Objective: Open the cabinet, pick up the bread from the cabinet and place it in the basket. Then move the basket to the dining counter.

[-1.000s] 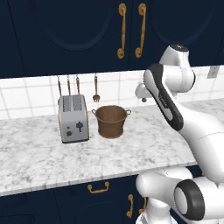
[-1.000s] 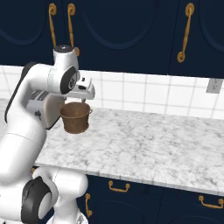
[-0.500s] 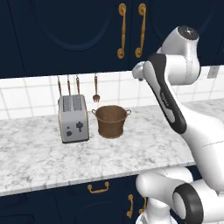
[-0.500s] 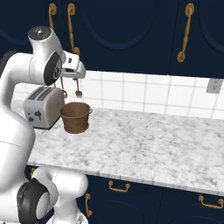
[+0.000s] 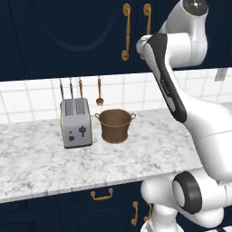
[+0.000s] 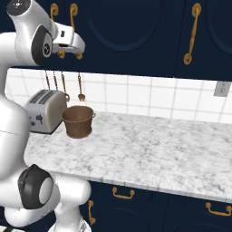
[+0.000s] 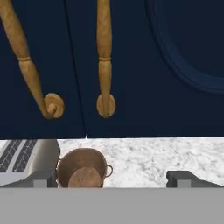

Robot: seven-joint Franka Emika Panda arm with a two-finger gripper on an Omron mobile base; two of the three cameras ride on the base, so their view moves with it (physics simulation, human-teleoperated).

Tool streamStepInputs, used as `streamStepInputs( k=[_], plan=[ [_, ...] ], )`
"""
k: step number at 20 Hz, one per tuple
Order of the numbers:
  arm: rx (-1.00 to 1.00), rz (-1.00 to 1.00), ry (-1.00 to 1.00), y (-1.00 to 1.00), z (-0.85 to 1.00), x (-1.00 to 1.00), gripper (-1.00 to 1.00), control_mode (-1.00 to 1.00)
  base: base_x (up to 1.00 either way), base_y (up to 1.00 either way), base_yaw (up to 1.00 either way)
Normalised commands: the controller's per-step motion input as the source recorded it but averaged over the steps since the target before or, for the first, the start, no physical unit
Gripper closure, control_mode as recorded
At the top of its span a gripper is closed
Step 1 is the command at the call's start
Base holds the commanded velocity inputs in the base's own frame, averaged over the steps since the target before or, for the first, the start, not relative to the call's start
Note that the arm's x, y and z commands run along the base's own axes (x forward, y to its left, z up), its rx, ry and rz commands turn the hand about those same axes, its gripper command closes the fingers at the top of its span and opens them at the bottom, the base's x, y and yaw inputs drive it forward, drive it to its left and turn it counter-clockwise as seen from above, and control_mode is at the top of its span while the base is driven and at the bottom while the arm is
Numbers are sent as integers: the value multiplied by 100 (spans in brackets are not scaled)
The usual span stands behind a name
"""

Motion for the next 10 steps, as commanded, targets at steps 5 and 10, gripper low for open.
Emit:
streamStepInputs(
  k=[5, 10],
  plan=[
    [3, -8, 0, 0, 71, 42, -100, -100, 0, 0, 0],
    [16, -7, 3, 0, 3, 59, -100, -100, 0, 0, 0]
  ],
)
